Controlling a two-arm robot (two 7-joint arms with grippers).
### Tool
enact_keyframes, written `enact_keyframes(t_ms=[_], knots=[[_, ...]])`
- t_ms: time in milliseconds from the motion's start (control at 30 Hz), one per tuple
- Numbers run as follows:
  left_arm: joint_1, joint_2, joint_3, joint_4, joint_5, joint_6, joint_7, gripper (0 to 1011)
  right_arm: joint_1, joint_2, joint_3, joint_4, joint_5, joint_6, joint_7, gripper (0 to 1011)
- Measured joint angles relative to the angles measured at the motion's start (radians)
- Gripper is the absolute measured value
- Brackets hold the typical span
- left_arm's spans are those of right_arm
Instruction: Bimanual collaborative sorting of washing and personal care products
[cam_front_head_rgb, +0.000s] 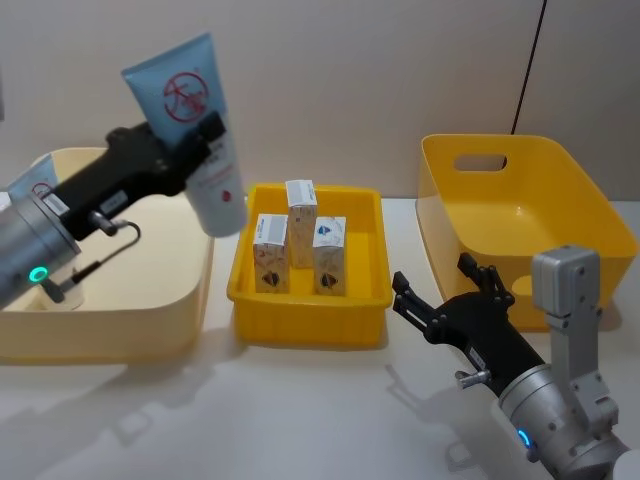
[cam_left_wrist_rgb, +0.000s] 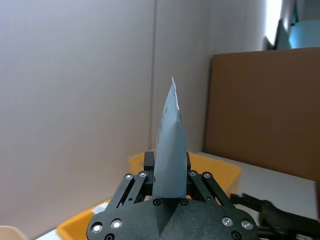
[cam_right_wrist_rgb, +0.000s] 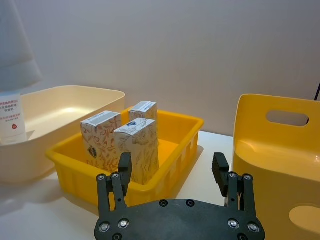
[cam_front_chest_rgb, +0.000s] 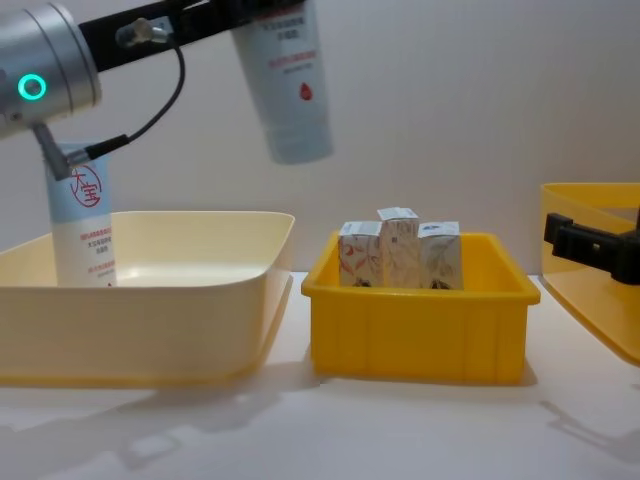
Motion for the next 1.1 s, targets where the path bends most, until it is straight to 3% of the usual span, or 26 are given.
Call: enact_keyframes(t_ms=[267, 667, 1100], knots=[[0.007, -0.008, 0.049, -0.013, -0.04, 0.025, -0.073, 283, 0.0, 0.0, 0.0, 0.0, 0.0, 0.0, 0.0, 1001], [0.011, -0.033, 0.135, 0.001, -0.057, 0.049, -0.146, 282, 0.0, 0.0, 0.0, 0.0, 0.0, 0.0, 0.001, 1001], [0.015, -0.046, 0.179, 0.011, -0.062, 0.06, -0.177, 283, 0.006, 0.011, 0.012, -0.001, 0.045, 0.003, 0.07, 1001]])
